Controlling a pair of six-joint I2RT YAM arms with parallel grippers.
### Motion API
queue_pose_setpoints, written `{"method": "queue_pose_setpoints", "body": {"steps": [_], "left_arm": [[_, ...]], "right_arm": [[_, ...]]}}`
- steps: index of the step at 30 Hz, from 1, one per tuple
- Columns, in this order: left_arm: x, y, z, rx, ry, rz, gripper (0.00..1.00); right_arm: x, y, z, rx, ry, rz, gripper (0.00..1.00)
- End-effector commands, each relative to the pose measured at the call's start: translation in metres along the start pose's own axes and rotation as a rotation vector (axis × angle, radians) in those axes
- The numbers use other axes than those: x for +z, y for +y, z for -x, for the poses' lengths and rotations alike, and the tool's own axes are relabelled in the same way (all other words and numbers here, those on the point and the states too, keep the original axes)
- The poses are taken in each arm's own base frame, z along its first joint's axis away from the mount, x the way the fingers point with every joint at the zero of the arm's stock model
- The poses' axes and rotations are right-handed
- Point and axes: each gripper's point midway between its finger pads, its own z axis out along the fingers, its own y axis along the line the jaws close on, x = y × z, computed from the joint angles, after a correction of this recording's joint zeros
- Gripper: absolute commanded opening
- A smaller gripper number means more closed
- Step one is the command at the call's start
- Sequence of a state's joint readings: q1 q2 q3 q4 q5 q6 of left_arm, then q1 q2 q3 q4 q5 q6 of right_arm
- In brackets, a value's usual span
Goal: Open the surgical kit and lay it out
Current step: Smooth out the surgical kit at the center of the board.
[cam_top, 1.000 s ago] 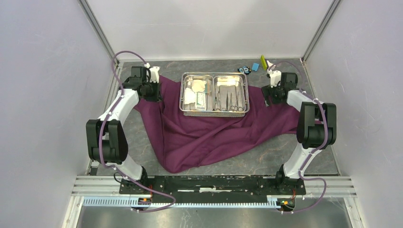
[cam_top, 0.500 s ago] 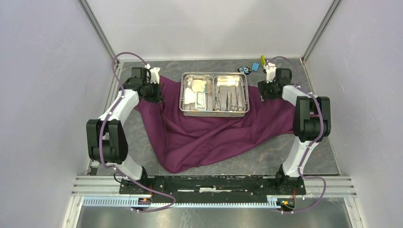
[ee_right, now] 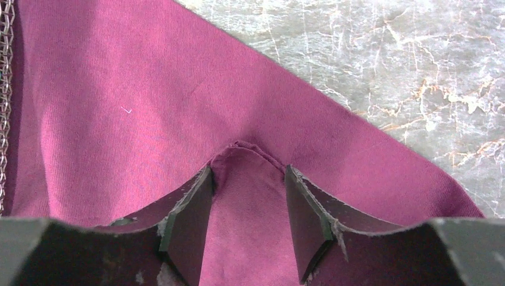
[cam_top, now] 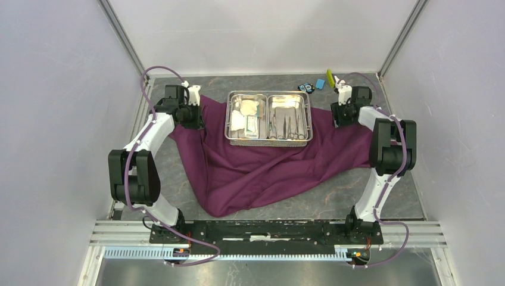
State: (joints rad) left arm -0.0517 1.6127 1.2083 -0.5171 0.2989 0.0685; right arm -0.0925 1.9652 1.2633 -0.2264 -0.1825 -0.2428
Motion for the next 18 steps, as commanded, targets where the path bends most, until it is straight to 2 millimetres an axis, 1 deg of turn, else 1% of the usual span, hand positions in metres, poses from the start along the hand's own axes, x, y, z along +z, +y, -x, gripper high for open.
{"method": "queue_pose_setpoints", "body": {"steps": [1, 6, 12, 15, 18], "left_arm": [[-0.008, -0.007, 0.016, -0.007, -0.067, -0.027, 0.02], [-0.009, -0.007, 0.017, -0.003, -0.068, -0.023, 0.02], [-0.008, -0.006, 0.015, -0.001, -0.066, -0.022, 0.02], [-0.009, -0.006, 0.016, 0.001, -0.069, -0.019, 0.02], [-0.011, -0.007, 0.018, 0.004, -0.074, -0.021, 0.02]], "right_arm": [[0.008, 0.001, 0.0, -0.018, 0.011, 0.037, 0.53], [0.009, 0.0, 0.001, -0.025, 0.011, 0.037, 0.43], [0.008, -0.003, 0.001, -0.023, 0.015, 0.038, 0.25], [0.004, -0.005, 0.003, -0.021, 0.007, 0.033, 0.14], [-0.004, -0.01, 0.008, -0.02, -0.01, 0.017, 0.09]]}}
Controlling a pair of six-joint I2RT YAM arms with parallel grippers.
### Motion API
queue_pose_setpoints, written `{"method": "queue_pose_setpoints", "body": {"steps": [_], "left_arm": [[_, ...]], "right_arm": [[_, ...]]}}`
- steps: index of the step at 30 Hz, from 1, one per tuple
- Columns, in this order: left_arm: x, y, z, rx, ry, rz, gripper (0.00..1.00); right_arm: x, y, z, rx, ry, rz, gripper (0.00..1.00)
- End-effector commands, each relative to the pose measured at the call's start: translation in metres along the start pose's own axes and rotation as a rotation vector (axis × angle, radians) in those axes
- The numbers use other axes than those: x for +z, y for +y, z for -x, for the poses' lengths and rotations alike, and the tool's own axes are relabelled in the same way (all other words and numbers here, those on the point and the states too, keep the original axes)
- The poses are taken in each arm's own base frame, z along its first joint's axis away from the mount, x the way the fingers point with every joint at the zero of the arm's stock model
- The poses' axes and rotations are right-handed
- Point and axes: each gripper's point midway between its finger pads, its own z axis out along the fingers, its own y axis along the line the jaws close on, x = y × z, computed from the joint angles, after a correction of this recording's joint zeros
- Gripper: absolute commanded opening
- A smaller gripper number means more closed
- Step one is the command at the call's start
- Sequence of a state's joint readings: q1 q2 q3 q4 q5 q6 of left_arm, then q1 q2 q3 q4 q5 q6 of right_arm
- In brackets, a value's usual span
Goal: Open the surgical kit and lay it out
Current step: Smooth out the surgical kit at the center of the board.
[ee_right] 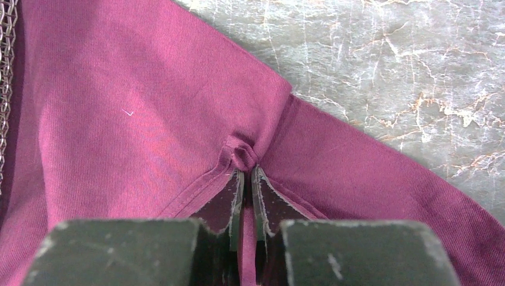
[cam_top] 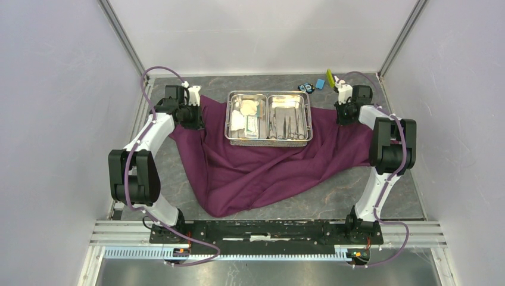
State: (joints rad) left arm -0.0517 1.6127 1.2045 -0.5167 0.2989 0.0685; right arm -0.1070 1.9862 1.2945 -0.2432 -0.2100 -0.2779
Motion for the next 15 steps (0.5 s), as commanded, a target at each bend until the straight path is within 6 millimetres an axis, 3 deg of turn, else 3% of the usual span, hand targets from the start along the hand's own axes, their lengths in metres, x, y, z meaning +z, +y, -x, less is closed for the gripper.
{"method": "queue_pose_setpoints", "body": {"steps": [1, 8, 15], "left_arm": [[-0.011, -0.007, 0.02, 0.005, -0.078, -0.021, 0.02], [-0.011, -0.006, 0.02, 0.007, -0.077, -0.019, 0.02], [-0.011, -0.007, 0.021, 0.008, -0.078, -0.024, 0.02]], "right_arm": [[-0.011, -0.008, 0.009, 0.002, -0.018, -0.01, 0.07], [-0.038, -0.02, 0.021, -0.014, -0.061, -0.058, 0.06], [-0.053, -0.015, 0.022, -0.031, -0.084, -0.06, 0.06]]}}
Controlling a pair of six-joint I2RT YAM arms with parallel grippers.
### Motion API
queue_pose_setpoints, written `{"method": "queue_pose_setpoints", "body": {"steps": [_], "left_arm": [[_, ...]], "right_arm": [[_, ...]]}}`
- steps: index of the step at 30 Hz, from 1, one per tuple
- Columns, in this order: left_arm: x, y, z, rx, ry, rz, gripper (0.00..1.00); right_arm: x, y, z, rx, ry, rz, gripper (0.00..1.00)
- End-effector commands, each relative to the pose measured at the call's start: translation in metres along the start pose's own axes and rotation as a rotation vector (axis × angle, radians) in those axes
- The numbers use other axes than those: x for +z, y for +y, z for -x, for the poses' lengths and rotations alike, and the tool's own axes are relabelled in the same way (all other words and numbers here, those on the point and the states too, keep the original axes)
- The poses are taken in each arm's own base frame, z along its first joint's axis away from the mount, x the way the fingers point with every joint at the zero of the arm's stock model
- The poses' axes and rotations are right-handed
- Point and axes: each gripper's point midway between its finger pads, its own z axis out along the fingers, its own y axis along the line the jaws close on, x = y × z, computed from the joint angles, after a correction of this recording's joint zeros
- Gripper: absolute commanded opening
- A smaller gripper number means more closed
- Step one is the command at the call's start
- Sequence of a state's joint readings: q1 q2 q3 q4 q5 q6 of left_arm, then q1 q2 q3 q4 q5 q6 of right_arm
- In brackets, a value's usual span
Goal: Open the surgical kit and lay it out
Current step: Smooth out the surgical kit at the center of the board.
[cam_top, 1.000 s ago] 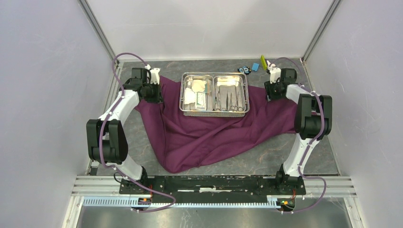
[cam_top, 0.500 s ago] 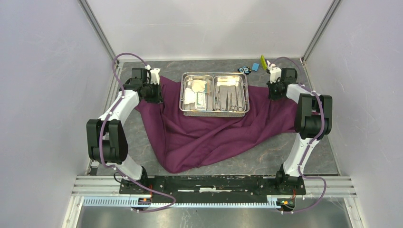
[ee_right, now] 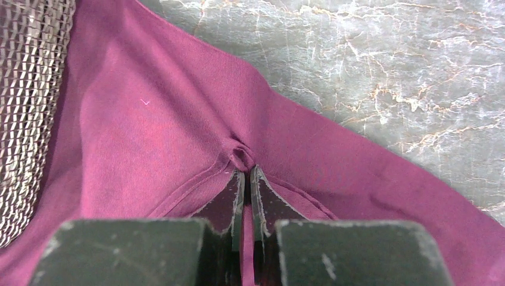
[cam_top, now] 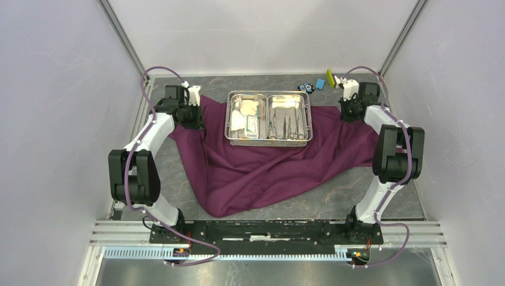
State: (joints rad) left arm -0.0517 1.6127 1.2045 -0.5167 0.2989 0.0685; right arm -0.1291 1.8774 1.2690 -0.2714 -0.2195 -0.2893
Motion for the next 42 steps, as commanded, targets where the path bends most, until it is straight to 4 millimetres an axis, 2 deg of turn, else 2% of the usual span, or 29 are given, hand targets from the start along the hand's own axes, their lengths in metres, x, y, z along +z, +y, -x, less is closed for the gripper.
{"method": "queue_pose_setpoints", "body": {"steps": [1, 7, 17, 22, 25, 32, 38, 42], "left_arm": [[-0.011, -0.007, 0.021, 0.008, -0.078, -0.025, 0.02], [-0.012, -0.007, 0.022, 0.009, -0.081, -0.025, 0.02], [-0.012, -0.008, 0.021, 0.013, -0.079, -0.028, 0.02], [-0.009, -0.007, 0.02, 0.009, -0.073, -0.031, 0.02], [-0.009, -0.008, 0.021, 0.011, -0.074, -0.031, 0.02], [-0.009, -0.007, 0.022, 0.011, -0.075, -0.03, 0.02], [-0.009, -0.007, 0.021, 0.011, -0.072, -0.027, 0.02], [-0.01, -0.007, 0.02, 0.011, -0.072, -0.027, 0.02]], "right_arm": [[-0.02, -0.008, 0.008, -0.025, -0.032, -0.037, 0.06], [-0.018, -0.007, -0.002, -0.025, -0.01, -0.041, 0.07], [-0.014, -0.018, -0.014, -0.038, 0.02, -0.078, 0.13], [-0.013, -0.017, -0.016, -0.039, 0.023, -0.072, 0.22], [-0.013, -0.018, -0.016, -0.04, 0.021, -0.071, 0.24], [-0.011, -0.014, -0.012, -0.038, 0.009, -0.048, 0.13], [-0.011, -0.008, -0.011, -0.012, -0.005, -0.019, 0.3], [-0.013, 0.007, -0.007, 0.05, -0.038, 0.042, 0.45]]}}
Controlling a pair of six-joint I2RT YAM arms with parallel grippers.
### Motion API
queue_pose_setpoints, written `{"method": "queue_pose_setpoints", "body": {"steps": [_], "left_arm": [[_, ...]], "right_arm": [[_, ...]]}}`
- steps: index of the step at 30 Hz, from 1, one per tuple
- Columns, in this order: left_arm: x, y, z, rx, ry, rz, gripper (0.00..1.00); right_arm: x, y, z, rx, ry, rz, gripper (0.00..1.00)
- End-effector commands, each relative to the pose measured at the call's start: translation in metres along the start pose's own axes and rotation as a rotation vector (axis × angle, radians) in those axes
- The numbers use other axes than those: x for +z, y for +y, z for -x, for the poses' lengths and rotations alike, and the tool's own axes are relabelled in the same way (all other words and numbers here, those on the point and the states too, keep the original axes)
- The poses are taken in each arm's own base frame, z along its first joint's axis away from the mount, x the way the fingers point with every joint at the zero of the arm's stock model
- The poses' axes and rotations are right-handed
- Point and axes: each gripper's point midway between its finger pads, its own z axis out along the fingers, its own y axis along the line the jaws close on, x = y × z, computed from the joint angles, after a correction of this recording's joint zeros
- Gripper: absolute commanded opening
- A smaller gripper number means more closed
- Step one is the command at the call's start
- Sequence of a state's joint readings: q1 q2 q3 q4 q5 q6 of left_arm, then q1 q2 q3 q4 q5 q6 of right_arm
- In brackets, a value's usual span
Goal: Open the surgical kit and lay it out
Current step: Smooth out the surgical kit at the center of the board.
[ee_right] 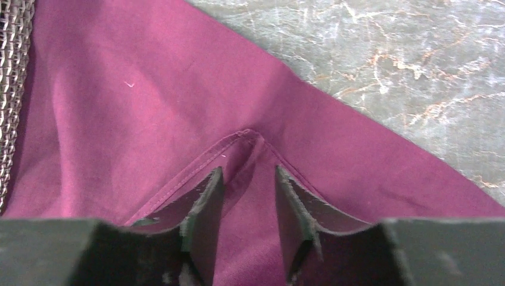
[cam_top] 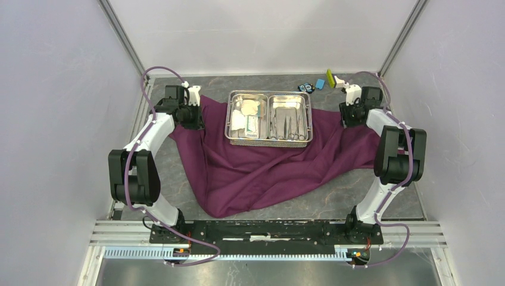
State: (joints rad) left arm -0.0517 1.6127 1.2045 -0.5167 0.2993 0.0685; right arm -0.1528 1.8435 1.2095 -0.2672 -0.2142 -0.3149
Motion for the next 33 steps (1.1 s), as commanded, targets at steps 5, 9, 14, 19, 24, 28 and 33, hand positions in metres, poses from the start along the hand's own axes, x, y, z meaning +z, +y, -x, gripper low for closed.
{"method": "queue_pose_setpoints", "body": {"steps": [5, 9, 14, 19, 24, 28, 33], "left_arm": [[-0.009, -0.007, 0.02, 0.01, -0.071, -0.027, 0.02], [-0.009, -0.008, 0.021, 0.011, -0.073, -0.031, 0.02], [-0.009, -0.008, 0.02, 0.009, -0.069, -0.034, 0.02], [-0.01, -0.009, 0.02, 0.014, -0.074, -0.036, 0.02], [-0.01, -0.008, 0.02, 0.013, -0.072, -0.036, 0.02], [-0.009, -0.008, 0.019, 0.012, -0.07, -0.036, 0.02], [-0.009, -0.008, 0.02, 0.013, -0.071, -0.035, 0.02]], "right_arm": [[-0.009, 0.026, 0.009, 0.102, -0.069, 0.099, 0.6], [-0.006, 0.039, -0.002, 0.101, -0.037, 0.118, 0.65], [-0.001, 0.05, -0.011, 0.081, -0.008, 0.116, 0.66], [0.008, 0.044, -0.017, 0.063, 0.027, 0.08, 0.58], [0.011, 0.037, -0.017, 0.045, 0.033, 0.05, 0.4], [0.011, 0.036, -0.016, 0.043, 0.034, 0.046, 0.24], [0.007, 0.033, -0.01, 0.032, 0.025, 0.039, 0.01]]}}
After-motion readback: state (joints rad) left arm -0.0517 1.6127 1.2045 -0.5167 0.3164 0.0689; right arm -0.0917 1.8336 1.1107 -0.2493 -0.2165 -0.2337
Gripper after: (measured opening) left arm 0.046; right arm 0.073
